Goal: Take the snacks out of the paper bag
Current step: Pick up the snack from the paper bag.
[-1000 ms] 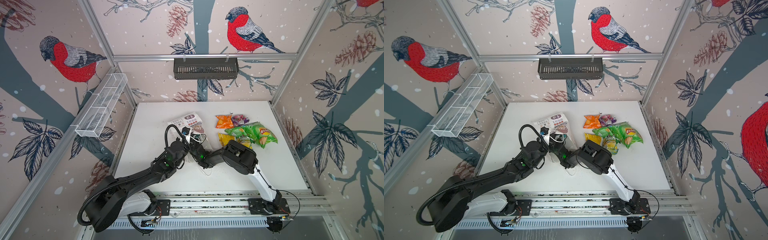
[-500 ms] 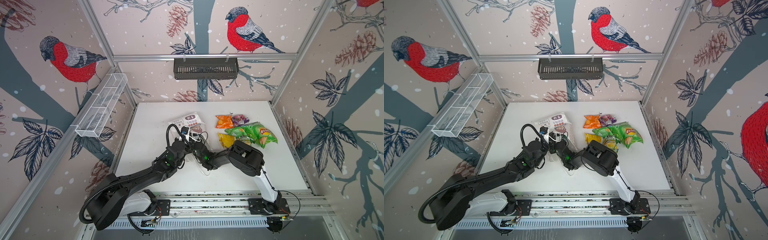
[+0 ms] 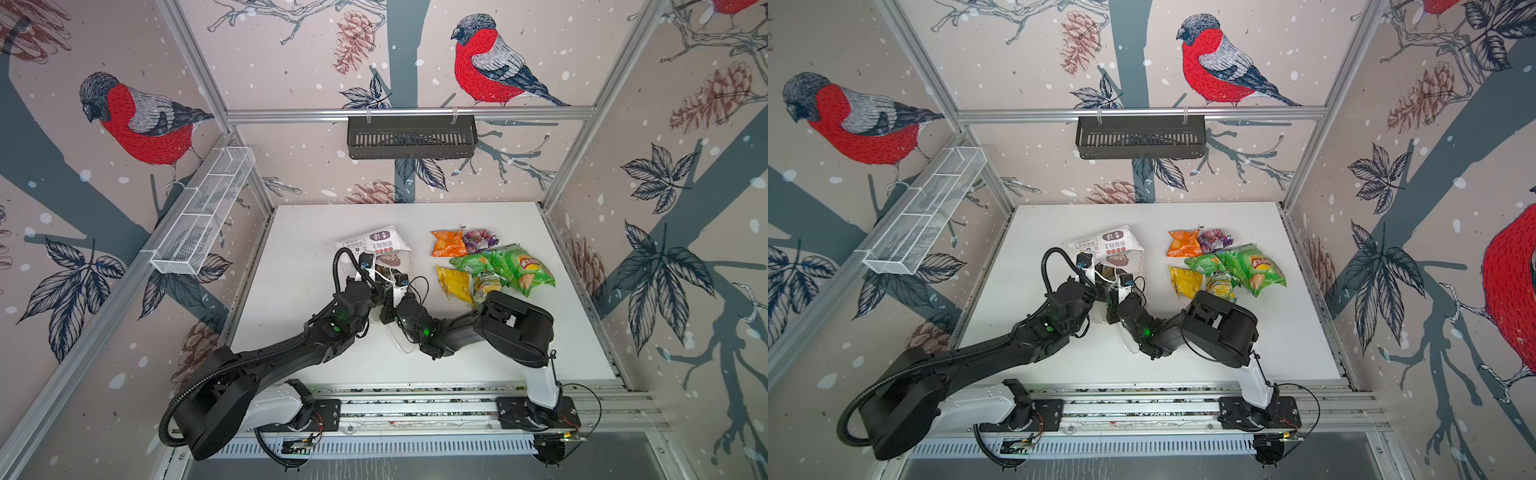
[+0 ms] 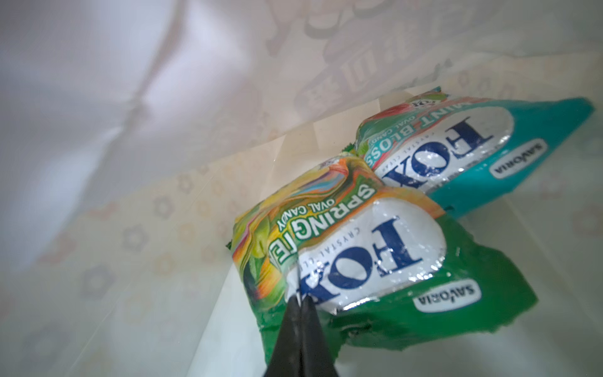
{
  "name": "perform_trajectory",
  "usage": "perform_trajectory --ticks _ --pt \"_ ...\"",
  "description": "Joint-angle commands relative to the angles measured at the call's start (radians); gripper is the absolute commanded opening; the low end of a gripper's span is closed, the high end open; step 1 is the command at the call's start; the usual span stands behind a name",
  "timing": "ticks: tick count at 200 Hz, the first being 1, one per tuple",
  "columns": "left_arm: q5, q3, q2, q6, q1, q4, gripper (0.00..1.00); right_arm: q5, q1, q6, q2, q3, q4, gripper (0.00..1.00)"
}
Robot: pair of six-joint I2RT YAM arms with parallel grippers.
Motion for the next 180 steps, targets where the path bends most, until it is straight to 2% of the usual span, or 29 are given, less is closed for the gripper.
perform_trajectory --ticks 1,42,93,138,180 --pt "-0.035 0.0 -0.006 -0.012 0.0 0.014 0.0 0.06 0.019 -0.022 -0.053 -0.036 0.017 0.01" --pt "-0.034 -0.001 -0.007 -0.014 0.0 0.016 0.0 0.069 0.058 -0.039 -0.154 -0.098 -0.028 0.0" --pt "-0.034 -0.003 -0.016 -0.018 0.0 0.018 0.0 0.136 0.117 -0.06 -0.274 -0.155 -0.098 0.0" --pt "-0.045 -0.013 -0.028 -0.023 0.0 0.026 0.0 0.29 0.196 -0.123 -0.319 -0.184 -0.149 0.0" --pt "-0.046 -0.022 -0.031 -0.039 0.0 0.04 0.0 0.329 0.209 -0.08 -0.367 -0.245 -0.15 0.0"
